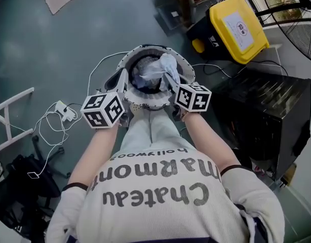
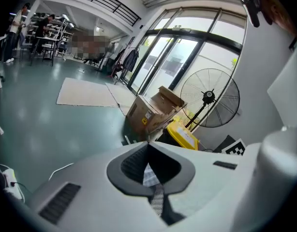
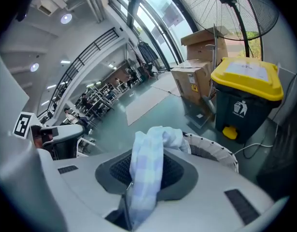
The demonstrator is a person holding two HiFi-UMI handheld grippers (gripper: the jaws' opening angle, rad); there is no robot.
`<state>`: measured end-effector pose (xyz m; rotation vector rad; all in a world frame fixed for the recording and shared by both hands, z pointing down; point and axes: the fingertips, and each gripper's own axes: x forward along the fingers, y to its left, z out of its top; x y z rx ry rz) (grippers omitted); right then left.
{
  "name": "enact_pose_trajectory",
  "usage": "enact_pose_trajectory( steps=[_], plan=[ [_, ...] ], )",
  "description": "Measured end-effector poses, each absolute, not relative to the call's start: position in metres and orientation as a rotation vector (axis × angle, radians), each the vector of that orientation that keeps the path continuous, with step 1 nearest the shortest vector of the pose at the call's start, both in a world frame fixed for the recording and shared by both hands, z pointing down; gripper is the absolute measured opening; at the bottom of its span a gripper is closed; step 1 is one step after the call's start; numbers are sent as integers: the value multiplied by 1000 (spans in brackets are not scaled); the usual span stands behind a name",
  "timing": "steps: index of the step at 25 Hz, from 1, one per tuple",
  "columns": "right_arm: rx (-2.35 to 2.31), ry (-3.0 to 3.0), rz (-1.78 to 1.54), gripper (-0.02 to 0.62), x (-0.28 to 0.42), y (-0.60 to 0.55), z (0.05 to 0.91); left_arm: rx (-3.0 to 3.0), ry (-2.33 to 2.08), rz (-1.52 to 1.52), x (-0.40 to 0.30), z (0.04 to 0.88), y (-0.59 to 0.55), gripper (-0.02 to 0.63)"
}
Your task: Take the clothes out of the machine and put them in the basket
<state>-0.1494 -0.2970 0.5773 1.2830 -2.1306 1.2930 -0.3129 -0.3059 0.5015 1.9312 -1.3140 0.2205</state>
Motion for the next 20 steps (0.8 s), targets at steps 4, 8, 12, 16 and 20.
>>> enact_pose_trajectory(
  steps=[4, 8, 12, 16, 20],
  plan=[
    [1212, -2090, 1343, 117, -143, -289, 608, 1894, -1271, 263, -294, 536, -297, 8],
    [1139, -2054, 1373, 118, -138, -286, 645, 1884, -1222, 235, -277, 562, -290, 8],
    [1091, -1992, 1408, 118, -136, -281, 689, 1867, -1184, 302, -269, 597, -277, 8],
    [1066, -1932, 1461, 118, -135, -280, 727, 1831, -1175, 384, -269, 631, -268, 8],
    [1042, -1890, 1493, 120, -135, -285, 759, 1781, -1162, 405, -270, 662, -264, 8]
  ],
)
